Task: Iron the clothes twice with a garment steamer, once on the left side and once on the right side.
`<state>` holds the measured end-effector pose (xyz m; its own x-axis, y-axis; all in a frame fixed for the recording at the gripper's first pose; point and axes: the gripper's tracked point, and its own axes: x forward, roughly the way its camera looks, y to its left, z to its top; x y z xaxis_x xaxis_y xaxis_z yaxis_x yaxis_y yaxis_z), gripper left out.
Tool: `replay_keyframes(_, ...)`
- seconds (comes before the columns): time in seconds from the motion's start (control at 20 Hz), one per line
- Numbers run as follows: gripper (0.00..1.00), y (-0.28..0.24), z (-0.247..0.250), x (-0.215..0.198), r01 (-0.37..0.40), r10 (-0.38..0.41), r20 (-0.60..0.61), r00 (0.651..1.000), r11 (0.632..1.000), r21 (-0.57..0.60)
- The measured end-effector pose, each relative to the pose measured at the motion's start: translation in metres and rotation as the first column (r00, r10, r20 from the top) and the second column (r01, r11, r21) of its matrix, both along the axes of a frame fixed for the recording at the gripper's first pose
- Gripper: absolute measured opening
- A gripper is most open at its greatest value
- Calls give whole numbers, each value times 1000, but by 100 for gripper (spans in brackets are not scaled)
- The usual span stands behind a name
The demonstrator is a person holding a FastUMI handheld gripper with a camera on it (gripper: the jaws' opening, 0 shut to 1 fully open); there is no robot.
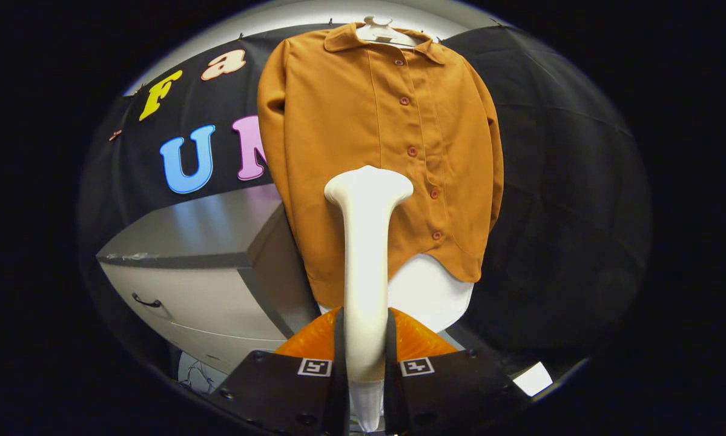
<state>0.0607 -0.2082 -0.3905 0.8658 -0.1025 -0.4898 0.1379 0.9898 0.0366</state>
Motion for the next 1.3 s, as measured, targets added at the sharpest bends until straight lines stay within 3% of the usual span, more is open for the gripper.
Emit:
replay_keyframes(0.35,26,-4,-41,-26,43,-41,-43,998,998,35)
replay_keyframes(0.65,26,-13,-38,-41,72,-72,-1,997,995,67)
replay_keyframes(0.95,26,-16,55,-17,22,-24,184,983,1000,18)
replay_keyframes(1.3,26,-16,186,4,-13,34,388,921,998,-58)
